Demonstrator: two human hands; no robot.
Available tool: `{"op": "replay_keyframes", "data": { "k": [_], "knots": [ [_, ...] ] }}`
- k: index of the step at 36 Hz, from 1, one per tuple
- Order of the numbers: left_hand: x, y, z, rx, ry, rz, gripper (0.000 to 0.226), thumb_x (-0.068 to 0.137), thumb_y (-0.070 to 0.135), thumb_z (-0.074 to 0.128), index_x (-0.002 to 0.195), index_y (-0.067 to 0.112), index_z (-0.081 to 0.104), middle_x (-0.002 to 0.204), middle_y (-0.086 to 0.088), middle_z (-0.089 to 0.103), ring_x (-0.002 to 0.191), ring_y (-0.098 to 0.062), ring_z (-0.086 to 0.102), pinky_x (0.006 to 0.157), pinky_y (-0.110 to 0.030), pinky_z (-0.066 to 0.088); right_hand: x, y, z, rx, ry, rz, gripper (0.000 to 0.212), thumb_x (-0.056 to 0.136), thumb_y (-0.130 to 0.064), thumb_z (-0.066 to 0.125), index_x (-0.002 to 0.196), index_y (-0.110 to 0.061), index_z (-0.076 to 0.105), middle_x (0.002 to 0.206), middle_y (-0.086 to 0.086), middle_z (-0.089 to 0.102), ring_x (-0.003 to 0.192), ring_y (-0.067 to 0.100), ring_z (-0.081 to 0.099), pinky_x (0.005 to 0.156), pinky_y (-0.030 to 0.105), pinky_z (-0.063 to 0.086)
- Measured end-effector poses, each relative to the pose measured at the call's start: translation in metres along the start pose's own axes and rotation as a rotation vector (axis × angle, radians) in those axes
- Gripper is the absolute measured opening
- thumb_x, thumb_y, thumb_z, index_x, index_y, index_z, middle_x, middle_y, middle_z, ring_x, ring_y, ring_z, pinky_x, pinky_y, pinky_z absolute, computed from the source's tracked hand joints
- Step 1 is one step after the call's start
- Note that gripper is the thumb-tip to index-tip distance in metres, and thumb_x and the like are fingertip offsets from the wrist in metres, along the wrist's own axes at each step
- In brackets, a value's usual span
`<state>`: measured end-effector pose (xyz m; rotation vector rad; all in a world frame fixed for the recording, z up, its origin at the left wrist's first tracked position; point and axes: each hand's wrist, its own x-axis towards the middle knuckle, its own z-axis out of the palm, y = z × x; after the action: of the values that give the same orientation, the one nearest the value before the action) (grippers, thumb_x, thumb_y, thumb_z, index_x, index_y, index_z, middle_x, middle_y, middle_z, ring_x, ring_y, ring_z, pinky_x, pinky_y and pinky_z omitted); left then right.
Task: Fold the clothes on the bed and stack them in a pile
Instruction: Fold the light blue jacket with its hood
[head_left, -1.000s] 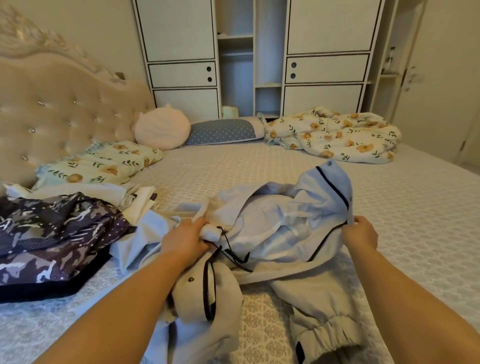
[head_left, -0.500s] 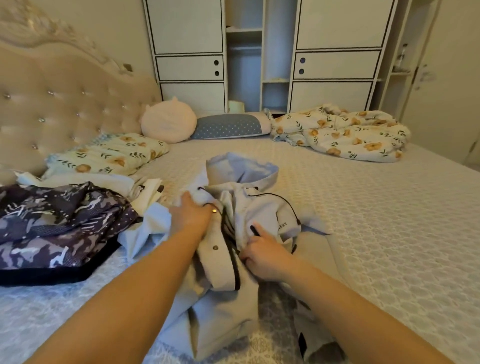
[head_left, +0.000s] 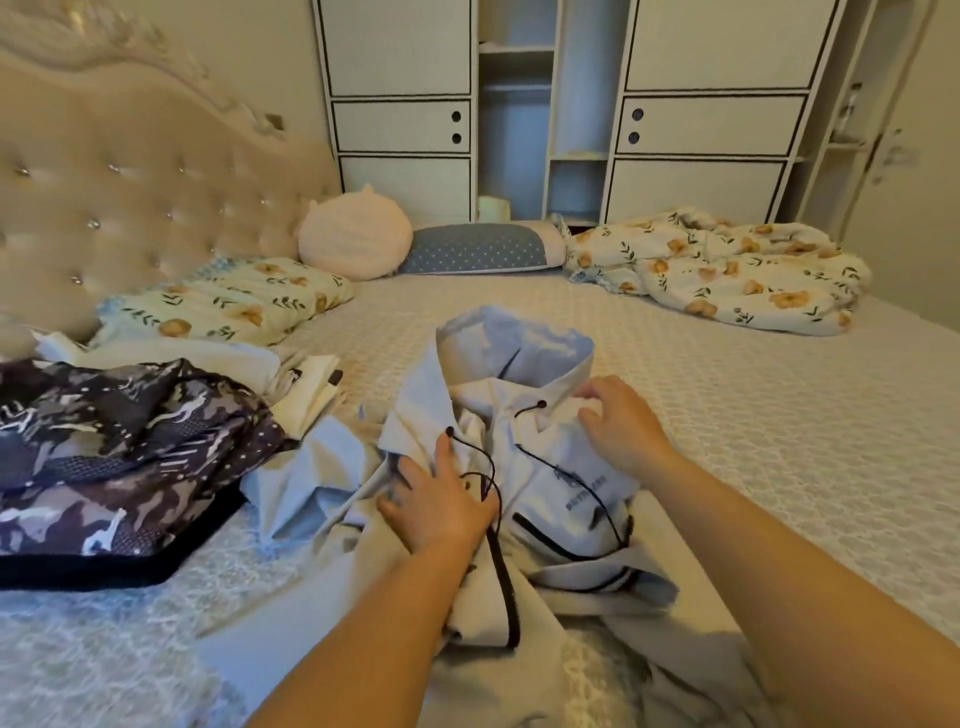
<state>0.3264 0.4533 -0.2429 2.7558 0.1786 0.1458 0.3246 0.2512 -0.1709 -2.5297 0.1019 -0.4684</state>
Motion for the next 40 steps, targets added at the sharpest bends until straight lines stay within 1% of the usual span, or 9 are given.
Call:
{"op": "replay_keyframes", "data": {
  "k": [5, 8, 14, 19, 21, 25, 28, 35, 40],
  "knots": [
    [0.003, -0.012, 0.015, 0.001, 0.066, 0.036, 0.092, 0.076, 0.07, 0.05, 0.148, 0.039, 0.001, 0.14, -0.013, 0.016, 0.134, -0.033, 0.023, 0.108, -0.042, 0.024, 0.01, 0.018, 0.034, -0.008, -0.241, 0.171, 0.063, 0.09, -0.047, 0.055, 0.143, -0.018, 0.035, 0.145, 0.006, 0.041, 0.127, 0.025, 0.045, 0.093, 0.036, 0.042],
    [0.003, -0.014, 0.019, 0.047, 0.064, 0.046, 0.089, 0.079, 0.07, 0.047, 0.149, 0.04, 0.0, 0.144, -0.014, 0.015, 0.137, -0.032, 0.02, 0.109, -0.042, 0.022, -0.005, 0.029, 0.056, -0.174, -0.369, 0.199, 0.035, 0.088, -0.05, 0.057, 0.102, -0.018, 0.058, 0.114, 0.012, 0.063, 0.091, 0.024, 0.057, 0.072, 0.032, 0.044],
    [-0.007, -0.016, 0.005, -0.098, 0.046, 0.054, 0.082, 0.083, 0.062, 0.051, 0.149, 0.04, 0.009, 0.142, -0.013, 0.022, 0.133, -0.032, 0.028, 0.107, -0.04, 0.028, -0.022, 0.013, 0.041, -0.216, -0.193, 0.204, 0.031, 0.099, -0.024, 0.041, 0.073, -0.009, 0.052, 0.074, 0.008, 0.055, 0.063, 0.02, 0.047, 0.057, 0.029, 0.036],
    [-0.025, 0.009, -0.042, -0.894, -0.13, -0.059, 0.054, 0.094, 0.029, 0.047, 0.146, 0.029, 0.034, 0.142, -0.012, 0.031, 0.128, -0.035, 0.035, 0.098, -0.039, 0.037, -0.033, -0.053, -0.023, -0.099, 0.32, -0.101, 0.016, 0.099, -0.02, 0.047, 0.097, -0.014, 0.062, 0.071, 0.001, 0.054, 0.058, 0.019, 0.046, 0.054, 0.03, 0.032],
    [-0.031, 0.016, -0.073, -1.362, -0.268, -0.147, 0.035, 0.103, 0.018, 0.033, 0.128, 0.004, 0.052, 0.105, -0.014, 0.051, 0.09, -0.031, 0.05, 0.07, -0.026, 0.042, -0.05, -0.085, -0.04, -0.094, 0.538, -0.322, 0.011, 0.092, -0.008, 0.056, 0.082, -0.012, 0.06, 0.062, -0.003, 0.049, 0.046, 0.012, 0.037, 0.044, 0.025, 0.025],
    [-0.053, 0.011, -0.118, -1.819, -0.442, -0.083, 0.046, 0.099, 0.043, 0.039, 0.104, 0.01, 0.07, 0.094, -0.01, 0.072, 0.083, -0.024, 0.068, 0.068, -0.029, 0.054, -0.083, -0.102, -0.041, -0.403, 0.179, -0.473, 0.029, 0.091, -0.004, 0.052, 0.119, -0.006, 0.059, 0.114, 0.011, 0.059, 0.074, 0.036, 0.059, 0.052, 0.038, 0.041],
    [-0.069, 0.007, -0.126, -1.594, -0.568, -0.062, 0.056, 0.09, 0.051, 0.055, 0.126, 0.009, 0.06, 0.112, -0.015, 0.064, 0.105, -0.029, 0.061, 0.097, -0.039, 0.045, -0.109, -0.102, -0.036, -0.512, 0.036, -0.594, 0.027, 0.08, 0.003, 0.059, 0.105, -0.006, 0.066, 0.103, 0.011, 0.062, 0.05, 0.033, 0.05, 0.043, 0.03, 0.025],
    [-0.079, 0.006, -0.124, -0.943, -0.162, -0.05, 0.021, 0.099, 0.022, 0.048, 0.109, 0.008, 0.059, 0.116, -0.02, 0.059, 0.112, -0.035, 0.055, 0.096, -0.041, 0.045, -0.157, -0.113, -0.044, -0.598, 0.147, -0.721, 0.04, 0.036, -0.014, 0.094, 0.061, -0.017, 0.063, 0.06, -0.002, 0.057, 0.032, 0.013, 0.042, 0.034, 0.02, 0.018],
    [-0.057, -0.013, -0.133, -0.995, -0.062, -0.339, 0.037, 0.104, 0.022, 0.036, 0.133, 0.004, 0.048, 0.139, -0.02, 0.047, 0.125, -0.034, 0.047, 0.099, -0.04, 0.039, -0.202, -0.106, -0.045, -0.64, 0.104, -0.65, 0.042, 0.035, -0.034, 0.093, 0.061, -0.025, 0.06, 0.05, -0.01, 0.049, 0.031, 0.006, 0.04, 0.037, 0.02, 0.009]
  ]
}}
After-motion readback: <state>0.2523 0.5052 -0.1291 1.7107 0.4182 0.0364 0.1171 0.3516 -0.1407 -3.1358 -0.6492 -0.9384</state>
